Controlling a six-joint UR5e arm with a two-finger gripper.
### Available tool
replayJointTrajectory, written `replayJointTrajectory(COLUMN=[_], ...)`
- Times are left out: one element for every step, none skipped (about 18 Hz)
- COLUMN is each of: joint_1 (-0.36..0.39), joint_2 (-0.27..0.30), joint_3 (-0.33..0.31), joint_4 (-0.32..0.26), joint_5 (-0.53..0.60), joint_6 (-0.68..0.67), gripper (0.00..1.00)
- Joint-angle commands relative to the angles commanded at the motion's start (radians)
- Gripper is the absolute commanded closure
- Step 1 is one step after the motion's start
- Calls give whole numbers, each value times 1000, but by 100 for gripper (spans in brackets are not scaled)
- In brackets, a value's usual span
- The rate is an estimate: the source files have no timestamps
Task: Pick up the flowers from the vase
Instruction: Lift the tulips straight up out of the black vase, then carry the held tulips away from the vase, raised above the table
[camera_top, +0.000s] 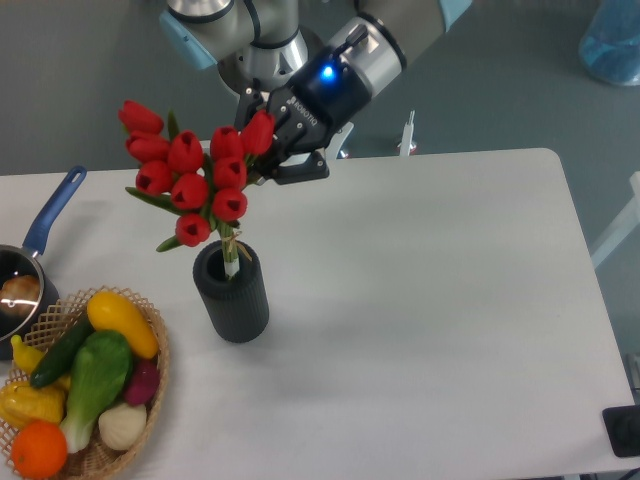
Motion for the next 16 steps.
replayJointTrajectory(joint_1=[8,14,31,55,77,100,123,132,140,147,160,181,209,225,232,238], joint_2=[0,0,0,3,6,6,9,9,8,2,3,3,0,-5,-6,-8], joint_3=[12,28,49,64,77,83,84,81,78,77,71,68,63,63,63,68], joint_4=[2,8,24,32,38,41,44,46,46,46,46,45,46,46,46,46], joint_5=[0,1,6,6,11,30,76,142,196,237,280,338,397,431,449,471], joint_6=[-12,-11,-15,-19,-19,-17,-13,-3,13,26,33,46,76,101,109,109], gripper=[100,100,100,100,100,100,100,100,100,100,100,100,100,100,100,100])
